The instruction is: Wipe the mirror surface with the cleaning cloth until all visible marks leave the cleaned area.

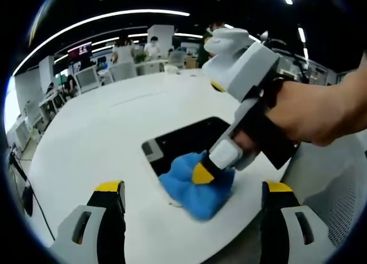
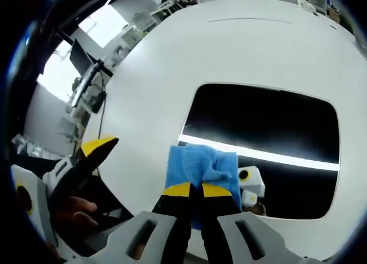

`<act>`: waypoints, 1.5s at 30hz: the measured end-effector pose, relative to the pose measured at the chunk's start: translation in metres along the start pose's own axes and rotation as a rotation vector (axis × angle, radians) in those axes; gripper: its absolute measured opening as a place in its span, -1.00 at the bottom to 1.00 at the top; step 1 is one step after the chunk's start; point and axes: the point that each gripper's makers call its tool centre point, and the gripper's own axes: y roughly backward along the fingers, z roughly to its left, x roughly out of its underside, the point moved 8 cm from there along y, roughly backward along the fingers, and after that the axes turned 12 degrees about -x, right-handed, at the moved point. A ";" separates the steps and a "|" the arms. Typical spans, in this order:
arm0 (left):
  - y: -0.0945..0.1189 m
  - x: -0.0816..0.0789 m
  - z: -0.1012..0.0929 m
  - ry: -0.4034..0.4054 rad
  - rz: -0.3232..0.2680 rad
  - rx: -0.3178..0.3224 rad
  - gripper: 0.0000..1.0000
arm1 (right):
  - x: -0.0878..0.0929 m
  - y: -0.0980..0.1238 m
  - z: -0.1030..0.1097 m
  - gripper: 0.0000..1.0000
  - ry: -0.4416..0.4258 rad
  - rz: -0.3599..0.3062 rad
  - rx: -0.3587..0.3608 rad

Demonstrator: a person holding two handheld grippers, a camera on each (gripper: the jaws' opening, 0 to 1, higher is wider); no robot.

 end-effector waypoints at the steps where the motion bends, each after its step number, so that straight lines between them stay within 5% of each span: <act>1: 0.000 0.000 0.000 0.001 0.000 -0.002 0.99 | 0.000 0.000 0.002 -1.00 0.005 0.002 0.000; 9: 0.006 -0.001 0.011 0.043 0.016 -0.043 0.99 | 0.000 0.000 0.002 -1.00 0.006 0.007 -0.005; 20: 0.022 0.016 0.058 0.108 0.019 0.018 0.99 | 0.000 -0.001 0.003 -1.00 0.008 0.000 0.001; 31: 0.031 -0.004 0.081 0.057 -0.041 0.060 0.99 | -0.001 -0.002 0.004 -1.00 0.006 -0.001 0.003; 45: 0.035 0.000 0.104 0.091 -0.046 0.037 0.99 | -0.002 -0.005 0.008 -1.00 -0.004 -0.013 0.021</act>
